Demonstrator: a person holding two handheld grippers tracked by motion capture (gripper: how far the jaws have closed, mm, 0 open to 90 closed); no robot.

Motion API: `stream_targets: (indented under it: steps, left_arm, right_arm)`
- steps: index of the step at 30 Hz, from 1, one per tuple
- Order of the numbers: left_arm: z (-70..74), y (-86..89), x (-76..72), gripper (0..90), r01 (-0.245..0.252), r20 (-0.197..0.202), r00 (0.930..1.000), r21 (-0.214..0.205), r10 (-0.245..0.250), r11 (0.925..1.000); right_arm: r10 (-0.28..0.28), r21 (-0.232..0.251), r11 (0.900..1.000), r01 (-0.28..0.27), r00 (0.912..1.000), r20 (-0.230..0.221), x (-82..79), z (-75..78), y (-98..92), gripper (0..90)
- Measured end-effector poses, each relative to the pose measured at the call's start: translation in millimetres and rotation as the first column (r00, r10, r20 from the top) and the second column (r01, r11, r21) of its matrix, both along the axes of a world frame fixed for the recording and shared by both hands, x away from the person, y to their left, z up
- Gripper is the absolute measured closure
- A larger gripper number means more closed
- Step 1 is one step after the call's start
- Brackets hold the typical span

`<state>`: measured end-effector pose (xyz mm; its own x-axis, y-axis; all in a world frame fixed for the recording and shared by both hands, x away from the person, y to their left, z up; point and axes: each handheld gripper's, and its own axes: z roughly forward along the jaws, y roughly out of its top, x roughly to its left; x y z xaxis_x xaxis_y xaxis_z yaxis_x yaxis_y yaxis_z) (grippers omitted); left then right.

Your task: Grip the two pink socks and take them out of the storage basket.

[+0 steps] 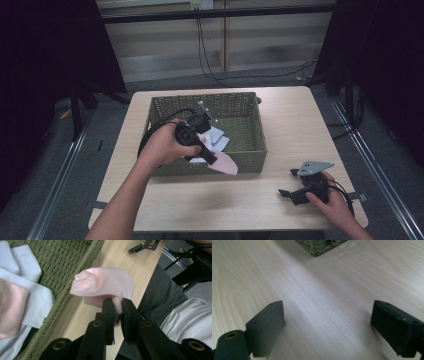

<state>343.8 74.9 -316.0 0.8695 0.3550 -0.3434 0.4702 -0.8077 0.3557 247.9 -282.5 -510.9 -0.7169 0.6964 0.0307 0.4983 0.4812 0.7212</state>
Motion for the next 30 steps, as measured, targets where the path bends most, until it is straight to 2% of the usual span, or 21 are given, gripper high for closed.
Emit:
stream_targets:
  steps: [7,23,30]
  left_arm:
    - [-8.5,-2.9,-1.3,81.7,0.012,-0.010,0.9999,0.024,-0.012,0.9996]
    - [-32.8,-7.7,-4.1,81.5,0.019,-0.019,0.9997,0.042,-0.018,0.9989]
    - [-49.0,-9.8,-6.3,81.2,0.016,-0.027,0.9995,0.064,-0.014,0.9978]
  right_arm:
    - [0.000,0.000,1.0000,0.000,1.0000,0.000,0.0,0.0,0.0,11.1]
    - [0.000,0.000,1.0000,0.000,1.0000,0.000,0.0,0.0,0.0,11.1]
    - [-0.001,0.000,1.0000,0.001,1.0000,-0.001,-0.1,0.0,0.0,11.1]
